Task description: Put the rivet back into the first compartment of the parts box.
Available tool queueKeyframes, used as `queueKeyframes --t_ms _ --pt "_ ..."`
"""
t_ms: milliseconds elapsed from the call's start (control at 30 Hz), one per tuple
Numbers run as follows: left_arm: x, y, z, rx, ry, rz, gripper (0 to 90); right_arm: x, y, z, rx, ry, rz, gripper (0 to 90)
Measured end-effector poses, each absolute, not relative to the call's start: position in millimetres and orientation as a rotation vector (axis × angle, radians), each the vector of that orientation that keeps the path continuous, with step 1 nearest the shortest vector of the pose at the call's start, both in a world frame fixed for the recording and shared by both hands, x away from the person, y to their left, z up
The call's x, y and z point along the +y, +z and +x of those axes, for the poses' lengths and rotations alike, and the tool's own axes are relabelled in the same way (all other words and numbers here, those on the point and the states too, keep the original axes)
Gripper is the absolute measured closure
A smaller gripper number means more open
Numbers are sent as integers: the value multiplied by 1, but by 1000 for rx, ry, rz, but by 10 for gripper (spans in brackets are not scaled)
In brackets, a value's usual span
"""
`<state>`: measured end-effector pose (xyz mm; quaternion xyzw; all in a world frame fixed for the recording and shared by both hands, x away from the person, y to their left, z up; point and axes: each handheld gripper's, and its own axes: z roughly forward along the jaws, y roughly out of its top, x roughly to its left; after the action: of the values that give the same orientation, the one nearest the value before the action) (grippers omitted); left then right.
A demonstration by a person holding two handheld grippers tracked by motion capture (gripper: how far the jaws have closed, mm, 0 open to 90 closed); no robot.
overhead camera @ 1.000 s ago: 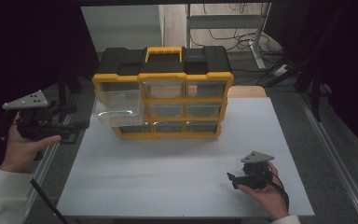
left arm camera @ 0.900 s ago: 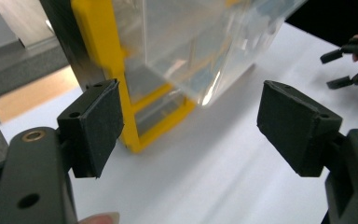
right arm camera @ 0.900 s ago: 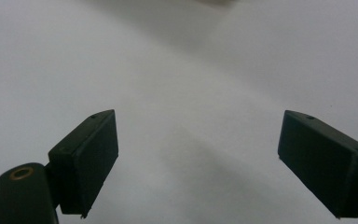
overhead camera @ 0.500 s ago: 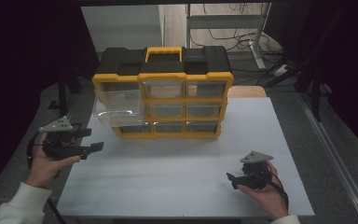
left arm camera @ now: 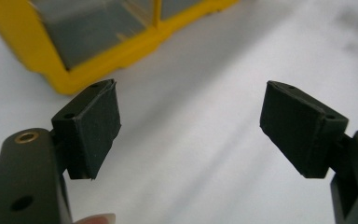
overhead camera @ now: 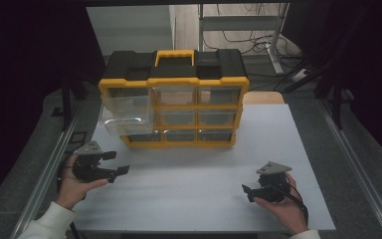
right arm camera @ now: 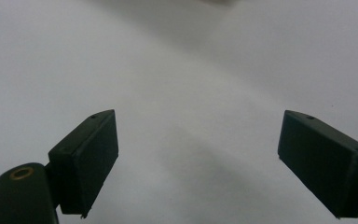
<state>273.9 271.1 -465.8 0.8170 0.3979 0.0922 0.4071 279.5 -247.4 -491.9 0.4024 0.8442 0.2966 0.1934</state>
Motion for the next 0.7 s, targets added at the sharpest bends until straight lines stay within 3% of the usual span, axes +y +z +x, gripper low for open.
queueKeyframes --t_ms 300,700 --pt "244 -495 273 992 179 2123 202 -248 -492 280 2368 838 1133 125" --pt "238 -495 272 982 196 2132 205 -249 -491 279 2359 845 1137 125"
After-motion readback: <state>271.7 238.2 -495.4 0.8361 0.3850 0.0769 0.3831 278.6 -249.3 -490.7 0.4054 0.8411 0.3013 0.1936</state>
